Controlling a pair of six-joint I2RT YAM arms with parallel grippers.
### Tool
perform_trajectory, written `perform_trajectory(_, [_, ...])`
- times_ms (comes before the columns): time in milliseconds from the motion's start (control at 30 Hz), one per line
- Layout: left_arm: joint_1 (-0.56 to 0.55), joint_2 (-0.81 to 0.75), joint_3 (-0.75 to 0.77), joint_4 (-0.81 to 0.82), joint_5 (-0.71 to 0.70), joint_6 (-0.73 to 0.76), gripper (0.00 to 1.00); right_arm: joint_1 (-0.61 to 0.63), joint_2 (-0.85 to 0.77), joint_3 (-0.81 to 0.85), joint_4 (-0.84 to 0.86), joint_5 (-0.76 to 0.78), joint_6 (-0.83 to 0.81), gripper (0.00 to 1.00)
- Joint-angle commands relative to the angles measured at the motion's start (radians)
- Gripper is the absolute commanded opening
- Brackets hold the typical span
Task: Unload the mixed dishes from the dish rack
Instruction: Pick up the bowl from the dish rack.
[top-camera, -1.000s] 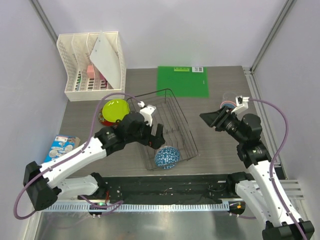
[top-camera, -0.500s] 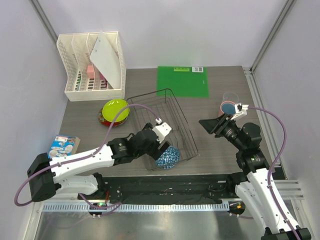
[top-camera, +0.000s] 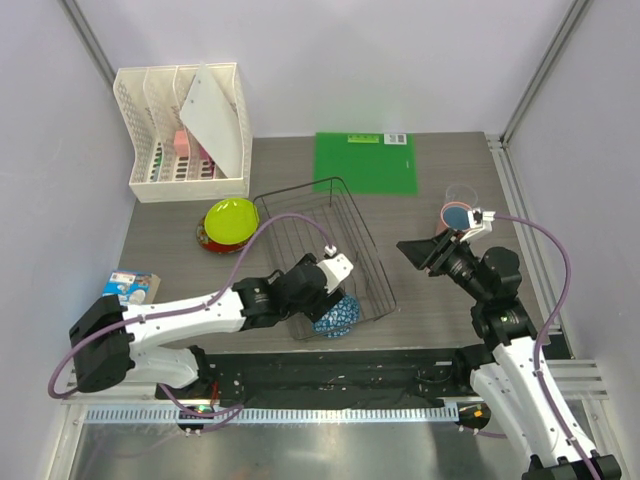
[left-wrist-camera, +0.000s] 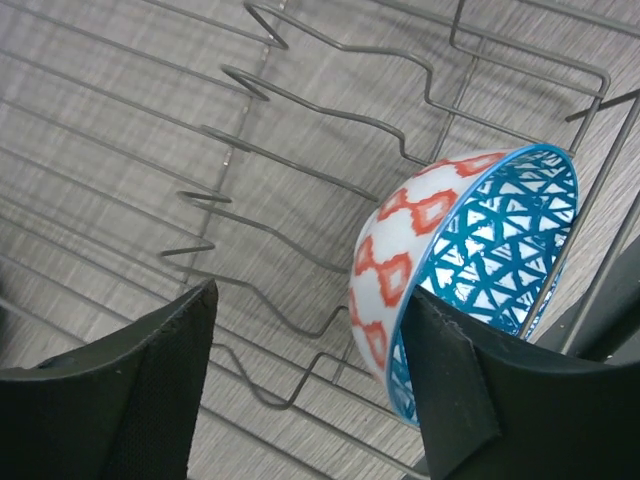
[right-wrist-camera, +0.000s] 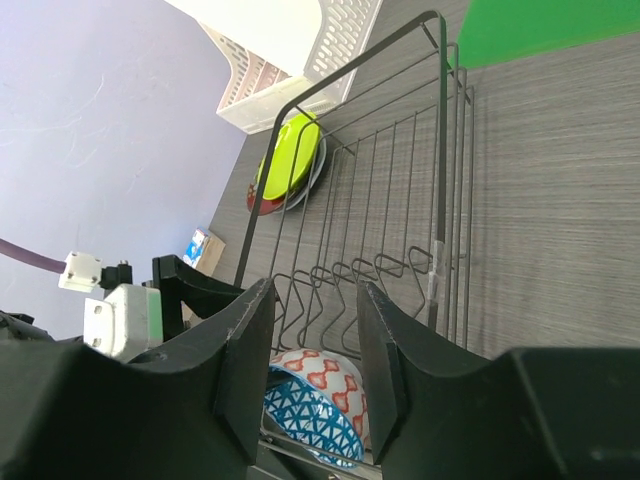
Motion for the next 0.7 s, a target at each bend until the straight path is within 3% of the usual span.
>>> perform_trajectory(0, [-0.017,0.044,0.005,0.048,-0.009,-0.01,0.71,0.003,0.002,-0.009,0.068,-0.008,0.009,0.44])
perform_trajectory(333, [-0.063,0.062,0.005,0.048,-0.053,-0.033,0.4,0.005,0.002,-0.005,0.057,-0.005,0.009,0.43])
perform_trajectory(500, [-0.077,0.007,0.009,0.039,-0.09,-0.042,0.3,0.005,-0.005,0.003,0.04,0.0,0.009,0.43])
perform_trajectory(600, [-0.08,-0.019,0.022,0.023,-0.096,-0.036,0.12,0.006,-0.012,0.003,0.037,0.001,0.014,0.43])
perform_trajectory(633, [-0.085,-0.024,0.028,0.016,-0.105,-0.035,0.01,0.006,-0.013,0.003,0.037,0.001,0.017,0.43])
perform_trajectory(667, [-0.088,-0.03,0.031,0.011,-0.11,-0.033,0.0,0.006,-0.015,0.005,0.036,0.003,0.019,0.43])
